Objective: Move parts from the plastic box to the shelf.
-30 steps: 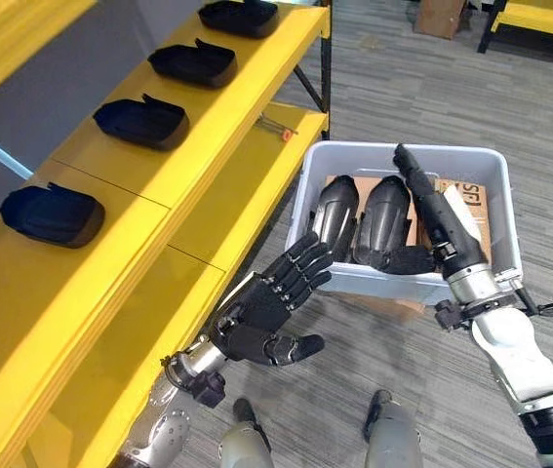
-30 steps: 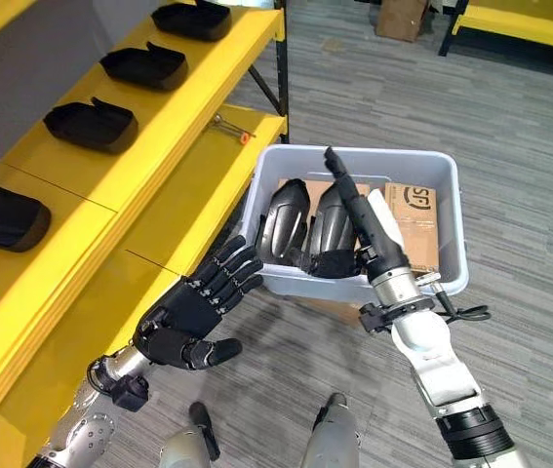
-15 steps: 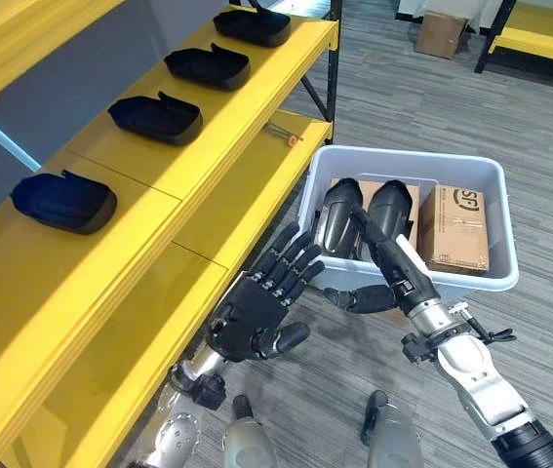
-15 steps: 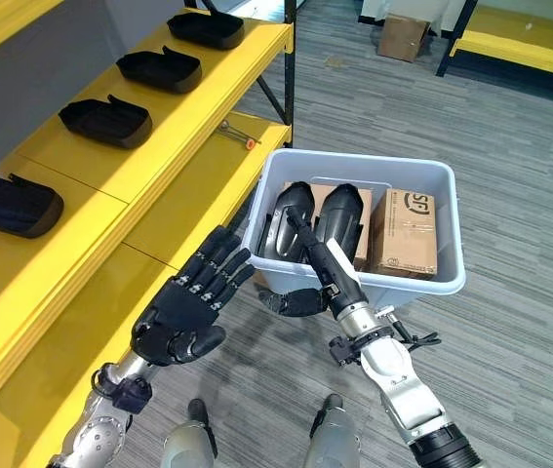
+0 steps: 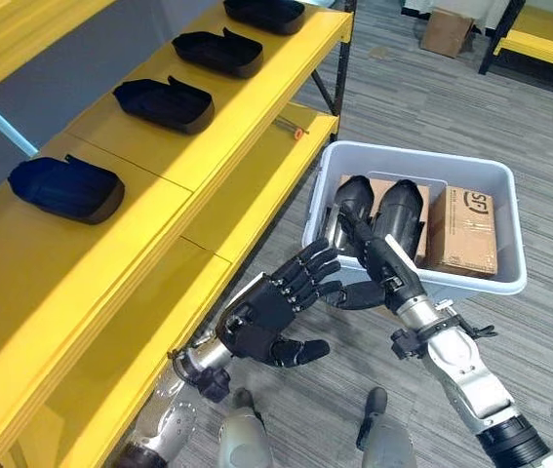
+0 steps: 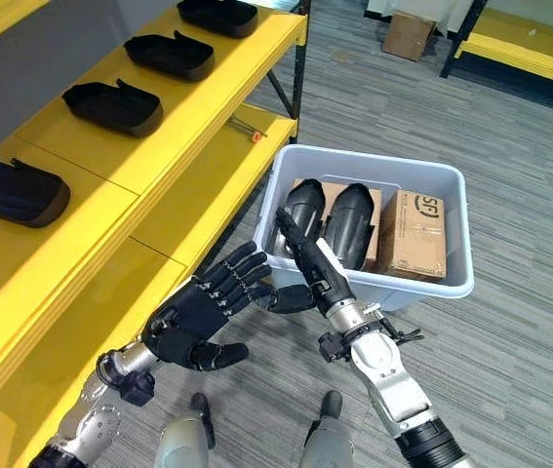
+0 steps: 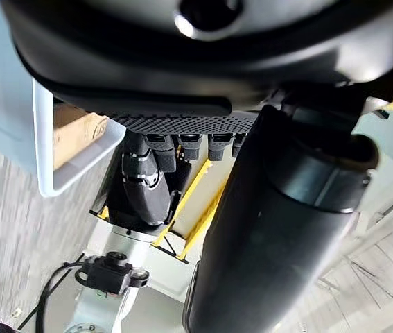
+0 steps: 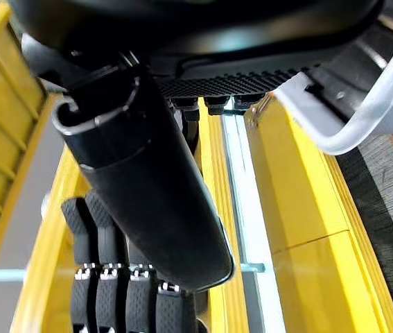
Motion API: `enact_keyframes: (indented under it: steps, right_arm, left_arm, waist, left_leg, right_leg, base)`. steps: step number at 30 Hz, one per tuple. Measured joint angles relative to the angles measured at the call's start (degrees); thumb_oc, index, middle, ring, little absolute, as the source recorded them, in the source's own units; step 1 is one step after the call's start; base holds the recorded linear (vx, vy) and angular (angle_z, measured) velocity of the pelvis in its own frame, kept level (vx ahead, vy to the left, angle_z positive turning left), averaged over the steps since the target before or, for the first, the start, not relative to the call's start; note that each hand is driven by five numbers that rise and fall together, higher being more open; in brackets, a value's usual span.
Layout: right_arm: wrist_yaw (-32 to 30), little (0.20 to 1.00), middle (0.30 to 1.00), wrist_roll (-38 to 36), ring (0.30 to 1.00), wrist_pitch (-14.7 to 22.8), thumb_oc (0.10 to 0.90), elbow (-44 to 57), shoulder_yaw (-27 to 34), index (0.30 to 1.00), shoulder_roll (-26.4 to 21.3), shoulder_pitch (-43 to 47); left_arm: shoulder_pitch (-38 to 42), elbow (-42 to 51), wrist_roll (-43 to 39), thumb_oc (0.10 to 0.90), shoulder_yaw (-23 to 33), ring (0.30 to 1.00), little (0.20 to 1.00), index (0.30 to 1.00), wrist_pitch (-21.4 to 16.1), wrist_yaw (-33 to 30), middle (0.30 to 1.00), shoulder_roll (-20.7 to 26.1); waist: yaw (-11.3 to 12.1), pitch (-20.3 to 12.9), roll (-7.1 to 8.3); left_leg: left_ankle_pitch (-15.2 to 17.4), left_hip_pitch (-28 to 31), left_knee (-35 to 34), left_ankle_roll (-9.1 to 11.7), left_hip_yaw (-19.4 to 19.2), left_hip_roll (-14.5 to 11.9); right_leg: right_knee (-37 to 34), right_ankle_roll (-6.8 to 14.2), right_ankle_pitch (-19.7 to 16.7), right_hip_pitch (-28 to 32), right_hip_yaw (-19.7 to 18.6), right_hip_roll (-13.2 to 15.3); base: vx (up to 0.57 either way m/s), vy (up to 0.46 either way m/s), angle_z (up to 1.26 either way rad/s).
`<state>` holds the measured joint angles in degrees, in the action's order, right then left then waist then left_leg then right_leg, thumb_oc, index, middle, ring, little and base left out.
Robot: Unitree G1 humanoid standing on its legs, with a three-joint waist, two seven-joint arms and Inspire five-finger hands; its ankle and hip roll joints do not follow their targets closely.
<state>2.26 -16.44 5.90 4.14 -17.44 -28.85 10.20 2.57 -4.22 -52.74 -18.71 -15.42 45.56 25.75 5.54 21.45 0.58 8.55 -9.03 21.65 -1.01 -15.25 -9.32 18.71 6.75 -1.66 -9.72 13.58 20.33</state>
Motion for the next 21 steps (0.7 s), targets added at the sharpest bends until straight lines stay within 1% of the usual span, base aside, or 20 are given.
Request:
enact_keyframes:
  steps: [1,2,3,4,5,6,7,8,9,10,11,12,14,15,16,17,18,19,20,21]
  right_arm:
    - [-0.5,1.000,1.000,0.0,1.000,-0.1,0.900,0.0,-0.1,1.000,0.9,0.0]
    - [-1.3,1.000,1.000,0.4,1.000,-0.5,0.900,0.0,-1.1,1.000,1.8,0.6]
    - [-1.7,1.000,1.000,0.7,1.000,-1.1,0.900,-0.1,-1.9,1.000,2.1,1.5]
    - [-2.0,1.000,1.000,0.7,1.000,-1.2,0.900,-0.3,-2.1,1.000,2.5,1.7]
    - [-2.3,1.000,1.000,0.7,1.000,-1.2,0.900,-0.5,-2.1,1.000,3.1,1.8]
    - [-2.4,1.000,1.000,0.8,1.000,-1.3,0.900,-0.6,-2.1,1.000,3.3,1.6]
    - [-2.6,1.000,1.000,0.8,1.000,-1.2,0.900,-0.5,-2.0,1.000,3.7,0.6]
    - [-3.0,1.000,1.000,0.8,1.000,-1.2,0.900,-0.5,-1.9,1.000,4.1,0.1]
    - [-3.3,1.000,1.000,0.8,1.000,-1.2,0.900,-0.6,-1.9,1.000,4.6,-0.4]
    - [-3.5,1.000,1.000,0.8,1.000,-1.6,0.900,-0.8,-2.0,1.000,5.2,-0.8]
    - [-3.4,1.000,1.000,0.9,1.000,-1.9,0.900,-1.1,-2.1,1.000,5.6,-0.9]
    - [-3.4,1.000,1.000,1.7,1.000,-2.2,0.900,-2.3,-2.1,1.000,6.4,-0.9]
    - [-3.2,1.000,1.000,3.0,1.000,-2.2,0.900,-3.0,-2.1,1.000,6.5,-1.0]
    - [-2.8,1.000,1.000,3.0,1.000,-2.2,0.900,-3.2,-2.1,1.000,6.5,-1.8]
    - [-2.4,1.000,1.000,3.0,1.000,-2.2,0.900,-3.3,-2.0,1.000,6.0,-2.5]
    - [-1.6,1.000,1.000,2.9,1.000,-2.3,0.900,-4.1,-1.7,1.000,4.0,-2.5]
    - [-1.3,1.000,1.000,2.7,1.000,-2.6,0.900,-4.1,-1.3,1.000,2.8,-2.8]
    - [-1.2,1.000,1.000,2.7,1.000,-3.0,0.900,-4.2,-1.2,1.000,1.9,-2.9]
    - [-0.8,1.000,1.000,2.7,1.000,-3.3,0.900,-4.3,-0.7,1.000,0.1,-3.0]
    - [-0.4,1.000,1.000,2.7,1.000,-3.3,0.900,-4.4,0.1,1.000,-1.1,-3.3]
  left_arm:
    - [-0.2,0.4,0.1,0.900,0.6,1.000,1.000,1.000,0.0,0.0,1.000,0.3]
    - [-1.5,1.0,0.1,0.900,1.5,1.000,1.000,1.000,0.2,0.0,1.000,0.5]
    - [-2.4,1.3,0.1,0.900,2.4,1.000,1.000,1.000,0.2,-0.1,1.000,0.4]
    - [-2.6,1.6,0.2,0.900,2.9,1.000,1.000,1.000,0.3,-0.1,1.000,0.6]
    - [-2.6,2.0,0.5,0.900,3.2,1.000,1.000,1.000,0.4,-0.3,1.000,0.8]
    - [-2.6,2.1,0.8,0.900,3.2,1.000,1.000,1.000,0.5,-0.4,1.000,1.0]
    - [-2.5,2.1,1.1,0.900,3.0,1.000,1.000,1.000,0.7,-0.7,1.000,0.9]
    - [-2.0,1.8,1.3,0.900,2.8,1.000,1.000,1.000,0.9,-1.3,1.000,1.1]
    - [-1.6,1.1,1.3,0.900,2.7,1.000,1.000,1.000,1.3,-1.8,1.000,1.0]
    - [-1.5,0.3,1.3,0.900,2.6,1.000,1.000,1.000,1.3,-2.3,1.000,1.0]
    - [-1.6,-0.2,1.2,0.900,2.5,1.000,1.000,1.000,1.3,-2.5,1.000,1.0]
    - [-1.7,-0.7,1.2,0.900,2.5,1.000,1.000,1.000,1.3,-2.5,1.000,1.2]
    - [-2.0,-0.8,1.3,0.900,2.5,1.000,1.000,1.000,1.3,-2.3,1.000,2.1]
    - [-2.8,-0.7,1.4,0.900,2.6,1.000,1.000,1.000,1.4,-1.5,1.000,2.8]
    - [-3.6,-0.9,1.4,0.900,2.9,1.000,1.000,1.000,1.6,-1.1,1.000,2.3]
    - [-6.3,-0.7,1.3,0.900,2.5,1.000,1.000,1.000,1.8,-1.3,1.000,-0.1]
    - [-7.8,-0.1,1.3,0.900,2.1,1.000,1.000,1.000,2.0,-1.1,1.000,-0.9]
    - [-8.9,0.4,1.3,0.900,2.0,1.000,1.000,1.000,2.3,-0.8,1.000,-1.4]
    - [-9.7,0.6,1.2,0.900,2.0,1.000,1.000,1.000,2.5,0.2,1.000,-2.3]
    - [-9.8,0.7,1.1,0.900,2.0,1.000,1.000,1.000,2.9,0.8,1.000,-2.7]
  waist:
    - [0.1,-0.2,0.20]
    - [1.0,-0.5,1.11]
    - [1.5,-0.6,1.13]
    - [1.5,-0.6,1.16]
    - [1.5,-0.7,1.24]
    - [1.3,-0.7,1.17]
    - [0.8,-1.5,1.58]
    - [0.0,-1.7,1.98]
    - [-1.1,-1.8,1.93]
    - [-1.7,-1.8,1.94]
    - [-2.2,-1.8,2.00]
    - [-2.3,-1.8,2.01]
    - [-2.3,-1.9,2.23]
    - [-2.4,-2.4,3.23]
    - [-2.2,-2.8,3.10]
    - [-2.5,-3.2,-0.50]
    - [-2.7,-3.3,-2.06]
    - [-3.1,-3.4,-2.52]
    - [-4.1,-3.5,-2.77]
    - [-4.7,-3.6,-2.85]
  left_leg:
    - [0.3,0.5,0.8,1.4,0.0,-0.4]
    - [0.1,1.8,0.6,2.4,-0.6,0.1]
    - [0.1,2.6,0.7,2.7,-1.0,0.1]
    - [-0.2,3.0,0.7,2.9,-1.2,0.0]
    - [-0.6,4.7,-1.6,2.6,-1.2,0.2]
    - [-0.7,5.5,-2.9,2.5,-1.4,0.0]
    - [-0.8,5.7,-4.2,2.6,-1.6,0.3]
    - [-1.0,5.6,-4.6,2.8,-1.9,0.7]
    - [-1.0,5.3,-4.6,2.8,-1.6,1.0]
    - [-0.9,5.4,-4.6,3.0,-1.5,0.8]
    - [-0.9,5.6,-4.6,3.2,-1.5,0.6]
    - [-1.2,5.9,-4.6,3.8,-1.5,-0.5]
    - [-1.8,6.1,-5.0,5.7,-0.7,-1.8]
    - [-2.1,6.3,-5.0,8.3,1.0,-2.1]
    - [-2.1,6.5,-4.9,9.9,2.1,-2.6]
    - [-3.2,6.8,-6.0,9.3,2.7,-5.8]
    - [-4.2,8.0,-7.8,8.8,2.7,-7.1]
    - [-5.4,8.8,-9.2,8.6,2.5,-7.7]
    - [-7.2,9.7,-11.0,7.8,1.8,-8.1]
    - [-7.9,10.4,-11.9,7.5,1.0,-8.4]
  right_leg:
    - [16.6,-0.2,7.5,-3.3,1.1,-0.4]
    - [23.4,-2.4,8.5,-4.6,3.6,-0.7]
    - [23.0,-3.5,7.6,-3.9,3.9,-0.4]
    - [22.1,-3.6,7.1,-3.0,4.0,-0.8]
    - [21.8,-3.8,5.1,-2.9,3.3,-0.8]
    - [21.9,-3.5,5.7,-3.7,2.6,-0.5]
    - [14.6,-1.7,7.6,-3.1,1.7,0.2]
    - [7.8,-0.1,7.1,-3.0,1.1,1.9]
    - [2.1,2.5,4.5,-2.8,0.8,4.3]
    - [-2.4,3.8,1.3,-2.9,0.7,6.7]
    - [-5.1,4.1,-0.8,-2.8,0.9,7.7]
    - [-9.3,3.5,-4.6,-2.6,0.9,8.6]
    - [-13.5,3.1,-7.7,-0.6,1.0,7.7]
    - [-13.8,2.9,-8.3,2.6,1.1,6.7]
    - [-13.0,7.4,-8.6,4.3,1.5,6.0]
    - [-11.1,4.8,-6.7,3.9,2.0,2.2]
    - [-10.1,4.5,-5.8,3.9,2.4,0.8]
    - [-9.3,4.1,-4.9,3.8,2.5,0.1]
    - [-8.3,3.6,-3.8,3.8,2.7,-0.3]
    - [-7.8,3.7,-3.1,3.8,2.7,-0.6]
  base:
    - [0.20,0.118,-0.07]
    - [0.18,0.020,-0.13]
    - [0.14,-0.018,-0.21]
    - [0.19,-0.157,-0.10]
    - [0.21,-0.210,-0.03]
    - [0.27,-0.420,-0.07]
    - [0.22,-0.392,-0.07]
    - [0.24,-0.451,0.02]
    - [0.20,-0.266,0.04]
    - [0.20,-0.227,0.05]
    - [0.26,-0.232,-0.06]
    - [0.35,-0.305,-0.05]
    - [0.30,-0.247,0.18]
    - [0.28,-0.200,0.54]
    - [0.43,-0.274,0.45]
    - [0.32,-0.187,0.15]
    - [0.30,-0.157,-0.07]
    - [0.23,-0.121,-0.03]
    - [0.22,-0.120,-0.03]
    - [0.23,-0.140,-0.06]
